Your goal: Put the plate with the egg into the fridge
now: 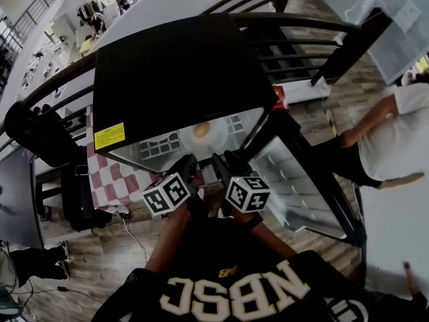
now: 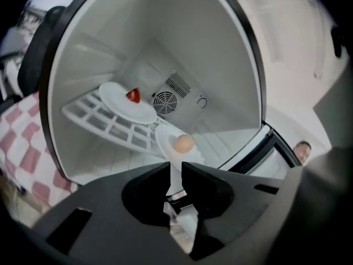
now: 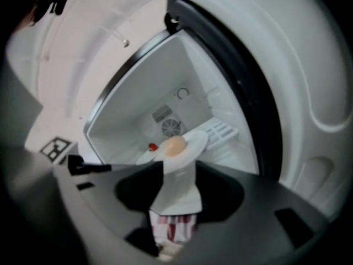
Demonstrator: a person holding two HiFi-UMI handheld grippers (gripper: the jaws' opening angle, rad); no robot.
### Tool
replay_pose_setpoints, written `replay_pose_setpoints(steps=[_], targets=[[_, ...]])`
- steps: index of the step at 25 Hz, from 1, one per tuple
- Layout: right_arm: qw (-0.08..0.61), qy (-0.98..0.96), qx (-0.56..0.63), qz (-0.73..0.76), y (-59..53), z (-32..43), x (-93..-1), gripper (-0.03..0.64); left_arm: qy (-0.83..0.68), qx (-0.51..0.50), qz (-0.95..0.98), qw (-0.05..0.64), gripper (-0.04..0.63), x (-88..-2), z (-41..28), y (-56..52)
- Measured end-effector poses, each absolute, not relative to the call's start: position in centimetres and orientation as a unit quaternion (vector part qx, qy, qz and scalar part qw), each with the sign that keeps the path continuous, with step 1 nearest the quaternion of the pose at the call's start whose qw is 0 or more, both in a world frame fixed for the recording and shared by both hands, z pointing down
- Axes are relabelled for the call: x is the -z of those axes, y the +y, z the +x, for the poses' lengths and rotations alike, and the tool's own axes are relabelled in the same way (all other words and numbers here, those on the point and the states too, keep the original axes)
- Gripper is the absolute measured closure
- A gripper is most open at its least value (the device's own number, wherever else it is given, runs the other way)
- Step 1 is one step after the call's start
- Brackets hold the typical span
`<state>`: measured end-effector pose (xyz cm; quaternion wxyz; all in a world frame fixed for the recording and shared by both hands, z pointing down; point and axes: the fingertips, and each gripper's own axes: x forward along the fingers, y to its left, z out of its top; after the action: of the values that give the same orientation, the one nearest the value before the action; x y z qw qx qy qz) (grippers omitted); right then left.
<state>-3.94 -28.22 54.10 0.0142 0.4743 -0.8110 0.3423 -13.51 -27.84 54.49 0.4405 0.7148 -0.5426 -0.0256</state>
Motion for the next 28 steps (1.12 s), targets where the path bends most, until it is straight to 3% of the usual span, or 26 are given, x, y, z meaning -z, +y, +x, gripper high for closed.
replay_pose_setpoints(steps=[3, 7, 28], targets=[[0.077, -0.833, -0.267, 0.479, -27.9, -4.6, -53.6, 0.456, -0.558, -0.073, 0.751, 0.344, 0.540, -54.2, -13.2, -27.7], [0.142, -0.843, -0.196, 0.481, -27.2, -5.0, -54.3, 0.543, -0.554, -0.136, 0.768, 0.291, 0.574, -55.2, -12.2, -27.1], [0.177, -0.841, -0.194, 0.472, -29.9, -7.1, -55.2, 0.581, -0.527, -0.114, 0.787, 0.300, 0.574, -55.1, -11.2, -30.7]])
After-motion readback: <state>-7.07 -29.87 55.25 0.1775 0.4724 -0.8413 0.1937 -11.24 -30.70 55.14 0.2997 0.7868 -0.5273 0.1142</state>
